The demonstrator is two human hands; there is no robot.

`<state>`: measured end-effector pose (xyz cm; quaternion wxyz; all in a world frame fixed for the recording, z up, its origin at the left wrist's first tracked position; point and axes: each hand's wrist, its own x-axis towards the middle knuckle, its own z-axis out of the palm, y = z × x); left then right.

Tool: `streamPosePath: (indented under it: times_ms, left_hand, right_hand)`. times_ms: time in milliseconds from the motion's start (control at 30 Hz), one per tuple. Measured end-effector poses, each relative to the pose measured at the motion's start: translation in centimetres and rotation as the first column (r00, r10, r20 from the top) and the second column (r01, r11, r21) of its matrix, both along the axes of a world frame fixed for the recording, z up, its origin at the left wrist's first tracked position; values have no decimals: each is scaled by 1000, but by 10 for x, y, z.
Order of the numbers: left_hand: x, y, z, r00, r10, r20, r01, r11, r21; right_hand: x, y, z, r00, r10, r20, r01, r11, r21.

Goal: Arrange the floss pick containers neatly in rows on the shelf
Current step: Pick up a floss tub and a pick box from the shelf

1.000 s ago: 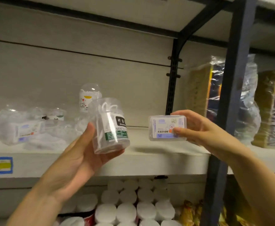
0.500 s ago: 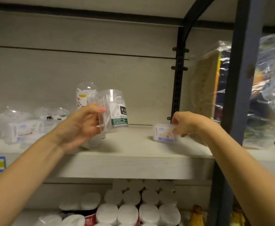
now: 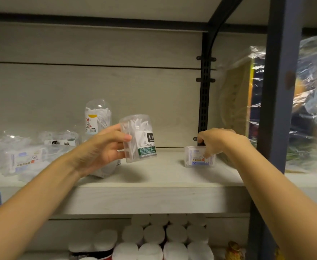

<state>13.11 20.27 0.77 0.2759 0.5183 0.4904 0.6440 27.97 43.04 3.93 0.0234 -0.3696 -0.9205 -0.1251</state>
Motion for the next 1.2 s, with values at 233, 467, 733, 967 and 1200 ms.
streamPosePath:
  times_ms: [233, 467, 733, 967, 1200]
  left_hand:
    - [2, 0, -2, 1000, -8, 22, 7, 1000, 25]
    - [10, -18, -12, 988, -137, 73, 132, 989, 72]
    - [23, -41, -26, 995, 99, -6, -98, 993, 69]
    - [24, -78, -32, 968, 250, -39, -245, 964, 101]
    - [-2, -153, -45, 920, 384, -79, -380, 923, 65]
  right_hand:
    - [5, -21, -9, 841, 362, -402, -337, 932, 135]
    - [18, -100, -32, 238, 540, -807, -965, 223, -135]
    - [6, -133, -41, 135, 699, -702, -802, 493, 337]
    - [-5, -159, -51, 93, 524, -847, -916, 379, 133]
    - [-56, -213, -63, 185, 310, -933, -967, 224, -117]
